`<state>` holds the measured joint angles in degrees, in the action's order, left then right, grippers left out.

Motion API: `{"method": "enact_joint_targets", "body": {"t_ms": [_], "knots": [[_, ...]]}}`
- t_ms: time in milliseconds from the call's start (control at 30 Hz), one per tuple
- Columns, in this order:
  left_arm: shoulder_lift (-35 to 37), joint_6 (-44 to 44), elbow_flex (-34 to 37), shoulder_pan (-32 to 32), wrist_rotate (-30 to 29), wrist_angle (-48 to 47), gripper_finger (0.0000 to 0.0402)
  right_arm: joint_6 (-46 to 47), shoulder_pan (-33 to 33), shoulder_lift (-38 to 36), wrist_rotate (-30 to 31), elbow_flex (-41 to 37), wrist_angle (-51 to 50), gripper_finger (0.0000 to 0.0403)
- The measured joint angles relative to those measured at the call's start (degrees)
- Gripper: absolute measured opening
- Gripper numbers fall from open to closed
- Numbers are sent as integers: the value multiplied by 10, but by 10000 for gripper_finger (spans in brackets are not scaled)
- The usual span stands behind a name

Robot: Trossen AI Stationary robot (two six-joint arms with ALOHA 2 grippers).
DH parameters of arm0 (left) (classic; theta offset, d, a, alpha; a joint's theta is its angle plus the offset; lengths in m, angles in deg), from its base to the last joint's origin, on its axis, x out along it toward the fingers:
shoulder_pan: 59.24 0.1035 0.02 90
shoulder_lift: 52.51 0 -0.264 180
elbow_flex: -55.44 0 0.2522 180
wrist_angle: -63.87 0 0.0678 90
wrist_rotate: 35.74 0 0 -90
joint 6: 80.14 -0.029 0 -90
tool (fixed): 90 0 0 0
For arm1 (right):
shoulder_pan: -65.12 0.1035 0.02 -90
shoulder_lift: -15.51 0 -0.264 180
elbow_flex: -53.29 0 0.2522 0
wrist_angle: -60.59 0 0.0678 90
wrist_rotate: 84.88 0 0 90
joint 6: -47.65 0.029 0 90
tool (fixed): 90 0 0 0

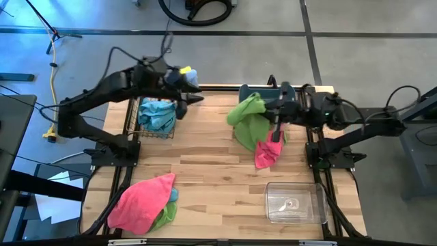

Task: Sort microfiber towel by color & place in baskets
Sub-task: Put the top left green towel into the blue bin

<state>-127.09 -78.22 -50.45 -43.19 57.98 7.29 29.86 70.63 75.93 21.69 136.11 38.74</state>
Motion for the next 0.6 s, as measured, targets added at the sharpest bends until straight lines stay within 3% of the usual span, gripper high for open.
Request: {"method": "enact_joint_targets", "body": {"t_ms": [167, 300, 467, 600], "knots": [[63, 24, 74, 6, 0, 55, 139, 40, 0, -55, 43, 0, -103, 2], [120, 74, 193, 1, 0, 189, 139, 91, 0, -92, 68, -27, -161, 1], [173, 153, 337, -10, -1, 359, 139, 153, 0, -140, 107, -113, -150, 1], [189, 201, 400, -21, -2, 451, 139, 212, -19, -158, 182, -179, -116, 1]]}}
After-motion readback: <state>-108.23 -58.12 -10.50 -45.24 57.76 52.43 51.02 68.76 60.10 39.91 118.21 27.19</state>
